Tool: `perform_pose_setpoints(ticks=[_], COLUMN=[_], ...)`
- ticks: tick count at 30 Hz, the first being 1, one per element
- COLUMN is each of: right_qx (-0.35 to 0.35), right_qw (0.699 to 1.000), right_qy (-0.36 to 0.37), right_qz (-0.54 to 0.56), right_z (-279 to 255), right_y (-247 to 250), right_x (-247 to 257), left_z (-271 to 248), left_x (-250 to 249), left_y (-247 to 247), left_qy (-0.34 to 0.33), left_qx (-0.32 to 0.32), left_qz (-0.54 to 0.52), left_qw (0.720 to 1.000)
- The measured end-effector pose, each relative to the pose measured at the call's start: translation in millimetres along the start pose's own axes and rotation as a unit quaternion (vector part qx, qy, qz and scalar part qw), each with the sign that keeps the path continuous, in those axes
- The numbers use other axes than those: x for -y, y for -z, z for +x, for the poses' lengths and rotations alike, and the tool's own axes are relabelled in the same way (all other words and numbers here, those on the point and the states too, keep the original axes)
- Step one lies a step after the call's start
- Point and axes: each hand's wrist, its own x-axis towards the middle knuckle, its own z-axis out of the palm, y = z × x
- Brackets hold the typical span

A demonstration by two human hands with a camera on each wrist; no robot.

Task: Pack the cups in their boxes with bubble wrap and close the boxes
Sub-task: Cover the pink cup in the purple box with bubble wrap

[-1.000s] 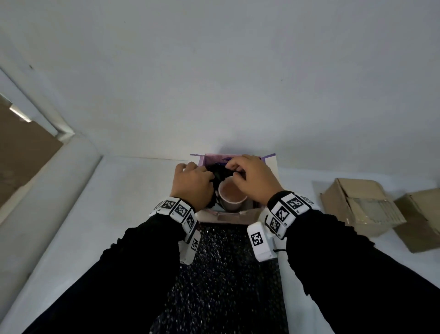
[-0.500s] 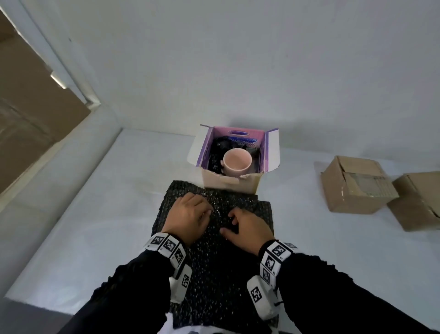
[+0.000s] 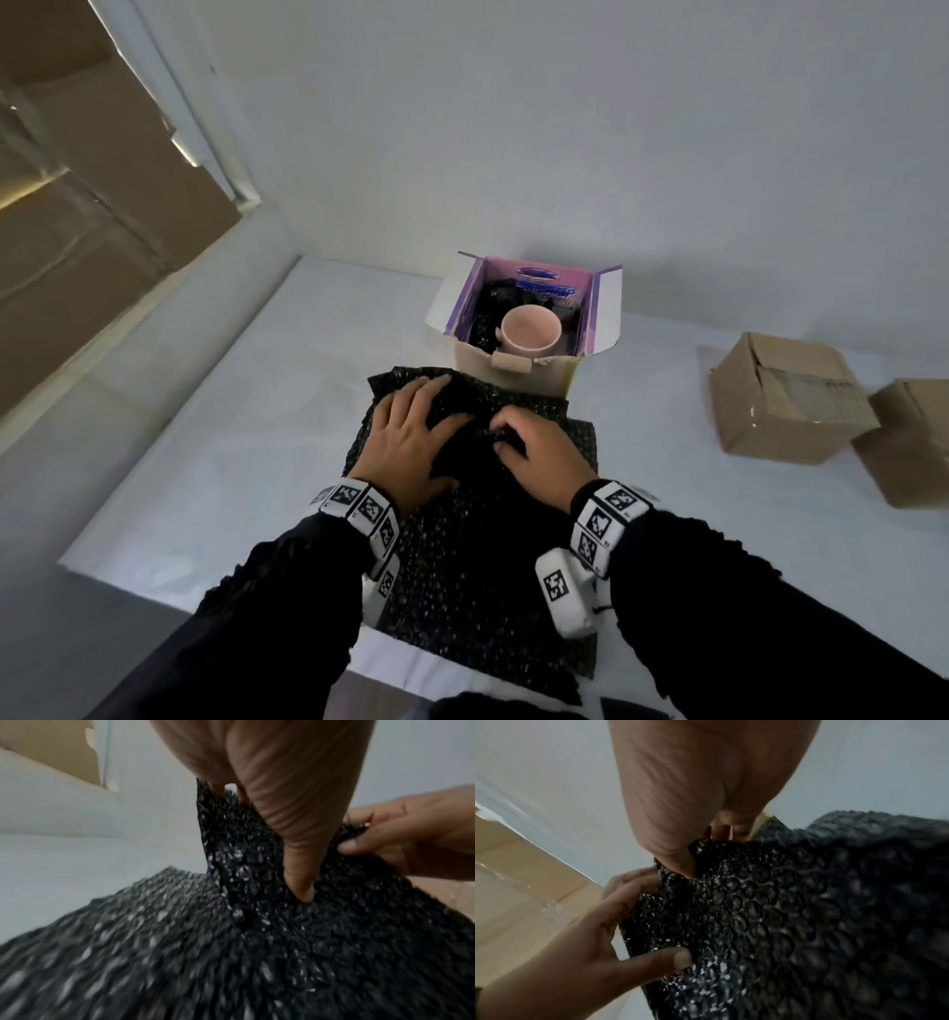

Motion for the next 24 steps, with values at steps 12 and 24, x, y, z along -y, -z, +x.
perform_pose_setpoints(ticks=[12,24], right_qx=[-0.019,-0.163], right_qw=[0.992,0.896], right_qy=[-0.063,-0.125], right_qz=[0.108,0.394], right_z=[12,50], right_y=[67,123], right_x=[16,33], left_z=[49,120], left_x=[-20,-13], left_y=[52,90], left_qy=[0.05,-0.033], left_qx=[-0.122,-0.186], left_qz=[-0.193,-0.404], left_qw=[0.972,0.895])
